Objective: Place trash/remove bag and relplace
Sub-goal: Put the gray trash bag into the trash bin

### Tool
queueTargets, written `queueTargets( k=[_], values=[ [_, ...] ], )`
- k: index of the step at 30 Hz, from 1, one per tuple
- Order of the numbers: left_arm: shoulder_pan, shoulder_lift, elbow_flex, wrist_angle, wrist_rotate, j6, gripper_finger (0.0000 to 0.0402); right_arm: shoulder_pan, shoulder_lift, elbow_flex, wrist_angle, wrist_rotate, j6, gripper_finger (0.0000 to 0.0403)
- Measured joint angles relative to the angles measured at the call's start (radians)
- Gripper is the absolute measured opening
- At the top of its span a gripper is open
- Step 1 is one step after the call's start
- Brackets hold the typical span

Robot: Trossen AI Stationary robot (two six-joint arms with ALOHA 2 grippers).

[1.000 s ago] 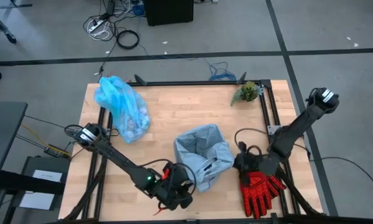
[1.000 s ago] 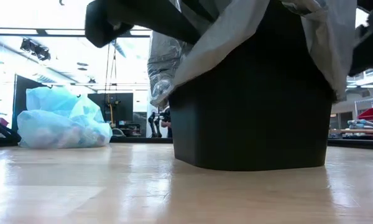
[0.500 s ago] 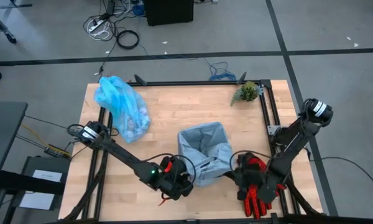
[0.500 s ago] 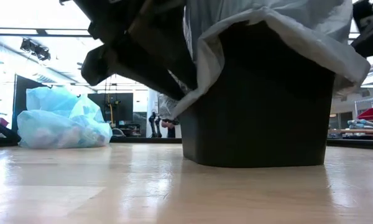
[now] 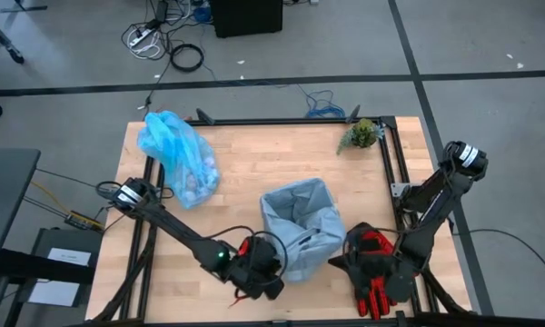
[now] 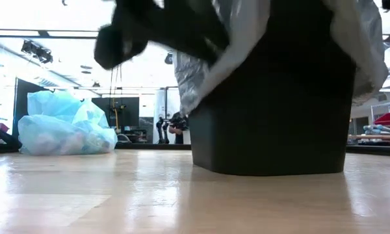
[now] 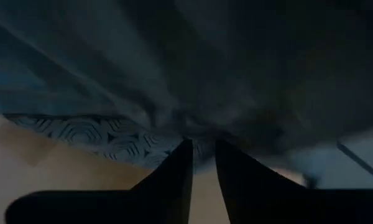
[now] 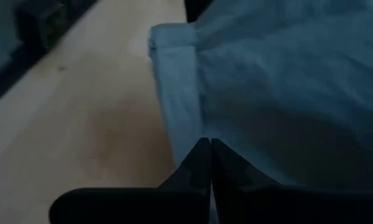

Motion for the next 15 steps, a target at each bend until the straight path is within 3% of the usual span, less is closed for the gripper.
queueTargets(
  k=[6, 10, 15],
  values=[
    [-0.023, 0.0, 0.069, -0.153, 0.038, -0.032, 0.0068, -0.002, 0.094, 0.003, 0.179, -0.03, -0.175, 0.0],
    [-0.044, 0.001, 0.112, -0.3, 0.03, -0.034, 0.0063, -0.007, 0.193, 0.075, 0.167, 0.049, -0.246, 0.0],
    [-0.055, -0.001, 0.141, -0.428, 0.027, -0.032, 0.0063, -0.062, 0.323, 0.165, 0.137, 0.066, -0.305, 0.0]
  ],
)
